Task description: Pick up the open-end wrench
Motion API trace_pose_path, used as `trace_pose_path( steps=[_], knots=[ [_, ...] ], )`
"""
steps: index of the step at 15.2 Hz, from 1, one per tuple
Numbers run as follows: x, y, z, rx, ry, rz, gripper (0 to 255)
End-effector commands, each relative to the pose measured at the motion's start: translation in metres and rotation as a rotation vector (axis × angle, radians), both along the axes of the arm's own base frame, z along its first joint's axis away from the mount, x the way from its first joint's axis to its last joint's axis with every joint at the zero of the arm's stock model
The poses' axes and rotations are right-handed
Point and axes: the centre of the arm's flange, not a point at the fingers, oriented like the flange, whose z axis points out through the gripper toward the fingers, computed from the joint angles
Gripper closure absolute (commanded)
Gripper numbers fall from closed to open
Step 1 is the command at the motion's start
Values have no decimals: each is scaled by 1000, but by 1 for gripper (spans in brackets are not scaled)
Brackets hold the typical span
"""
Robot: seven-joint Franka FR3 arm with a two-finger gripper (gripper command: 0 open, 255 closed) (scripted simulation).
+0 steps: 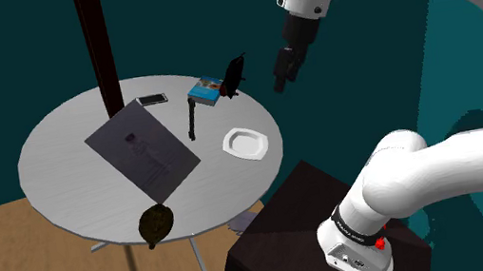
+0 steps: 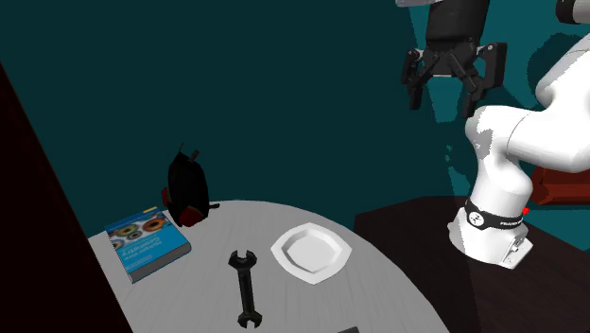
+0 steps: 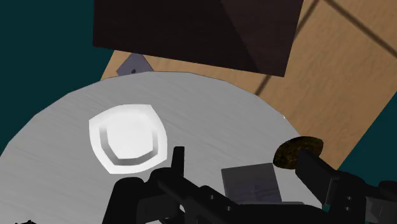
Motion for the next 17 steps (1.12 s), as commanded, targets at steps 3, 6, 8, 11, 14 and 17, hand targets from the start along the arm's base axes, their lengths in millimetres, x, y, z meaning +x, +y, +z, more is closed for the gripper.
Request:
trace_pose_path(
  steps=[3, 6, 8, 11, 14, 17],
  knots=[
    [22, 4, -12, -2, -2, -32, 0],
    [56, 10, -31, -6, -5, -79, 0],
    [78, 12, -43, -9, -8, -111, 0],
    [112, 15, -62, -12, -11, -159, 0],
    [147, 16, -80, -16, -14, -206, 0],
    [181, 15, -99, -20, -17, -254, 0]
  ],
)
